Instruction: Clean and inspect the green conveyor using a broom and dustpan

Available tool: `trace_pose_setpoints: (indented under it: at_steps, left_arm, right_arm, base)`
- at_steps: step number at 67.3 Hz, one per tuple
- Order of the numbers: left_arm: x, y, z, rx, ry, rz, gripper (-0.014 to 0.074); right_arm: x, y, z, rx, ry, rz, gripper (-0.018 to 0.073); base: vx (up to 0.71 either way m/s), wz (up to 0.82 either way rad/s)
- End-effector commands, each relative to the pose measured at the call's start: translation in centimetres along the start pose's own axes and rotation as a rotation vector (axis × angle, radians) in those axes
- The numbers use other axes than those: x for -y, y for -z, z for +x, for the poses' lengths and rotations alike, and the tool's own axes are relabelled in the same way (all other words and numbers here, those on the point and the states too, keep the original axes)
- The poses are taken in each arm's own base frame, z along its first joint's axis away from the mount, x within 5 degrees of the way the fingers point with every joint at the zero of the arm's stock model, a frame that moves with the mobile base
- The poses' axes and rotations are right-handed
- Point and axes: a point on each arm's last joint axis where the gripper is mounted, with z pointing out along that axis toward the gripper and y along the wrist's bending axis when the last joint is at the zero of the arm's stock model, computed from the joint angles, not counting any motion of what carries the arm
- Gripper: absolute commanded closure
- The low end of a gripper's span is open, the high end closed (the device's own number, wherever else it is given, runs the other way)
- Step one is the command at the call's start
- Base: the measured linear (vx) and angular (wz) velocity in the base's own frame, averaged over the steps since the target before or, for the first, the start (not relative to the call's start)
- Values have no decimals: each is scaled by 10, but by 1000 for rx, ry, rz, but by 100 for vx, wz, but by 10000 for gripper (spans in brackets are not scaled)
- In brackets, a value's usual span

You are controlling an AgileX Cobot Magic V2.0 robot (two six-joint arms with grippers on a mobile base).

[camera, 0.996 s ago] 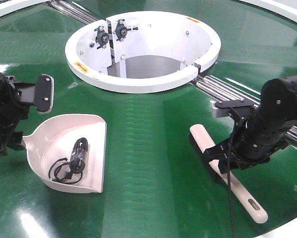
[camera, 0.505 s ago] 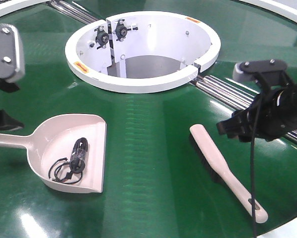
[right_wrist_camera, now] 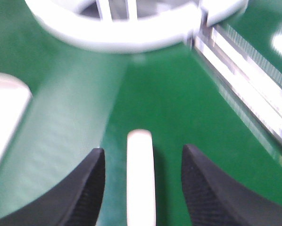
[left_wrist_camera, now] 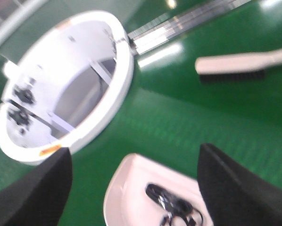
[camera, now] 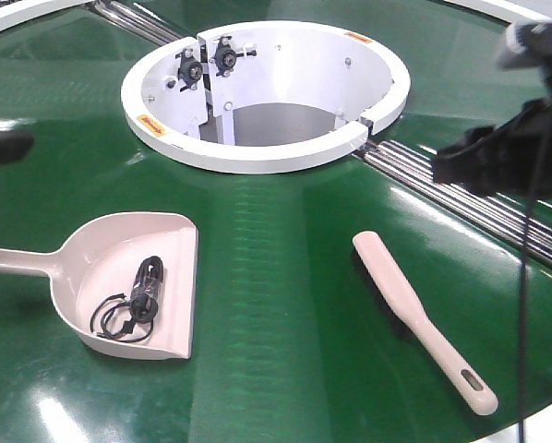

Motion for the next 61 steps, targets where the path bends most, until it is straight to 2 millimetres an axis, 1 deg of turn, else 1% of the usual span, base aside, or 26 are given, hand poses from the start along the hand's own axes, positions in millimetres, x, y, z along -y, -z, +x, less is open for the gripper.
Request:
trace_pose_setpoints:
  at_steps: [1, 7, 12, 21, 24, 28, 33, 36, 39, 44, 48, 53, 61]
  left_arm:
    - [2, 23, -18, 145, 47, -82, 73]
    - [7, 41, -21, 190, 116, -142, 73]
    - [7, 57, -22, 231, 197, -235, 73]
    - [5, 82, -18, 289, 317, -415, 73]
    - [8, 87, -12, 305, 369, -465, 73]
    - [13, 91, 0, 312, 397, -530, 73]
    - [23, 90, 20, 324, 402, -597, 73]
    - [30, 85, 34, 329, 411, -616, 73]
    - [39, 83, 47, 348, 424, -633, 73]
    - [56, 75, 71, 358, 462, -629, 73]
    - [69, 68, 90, 338, 496, -613, 73]
    - [82, 52, 116, 289, 526, -590, 73]
    - [96, 30, 145, 253, 537, -576, 73]
  right_arm:
    - [1, 41, -20, 225, 24, 13, 196]
    - [0, 69, -19, 301, 67, 20, 196]
    - [0, 89, -11, 380, 112, 37, 196]
    - [0, 111, 15, 506, 122, 49, 196]
    - [0, 118, 24, 546, 122, 51, 196]
    - [0, 127, 38, 598, 122, 53, 196]
    - [0, 135, 52, 650, 122, 56, 196]
    - [0, 140, 61, 672, 122, 57, 196]
    - [0, 146, 71, 698, 122, 58, 196]
    - [0, 149, 90, 719, 122, 59, 196]
    - [0, 147, 106, 722, 122, 59, 196]
    - [1, 145, 126, 728, 122, 60, 196]
    - [1, 131, 154, 695, 122, 58, 196]
  base:
    - [0, 0]
    - [0, 0]
    - [0, 0]
    - [0, 0]
    - [0, 0]
    - [0, 0]
    - [0, 0]
    - [0, 0]
    - [0, 0]
    - [0, 0]
    - [0, 0]
    - [0, 0]
    - [0, 0]
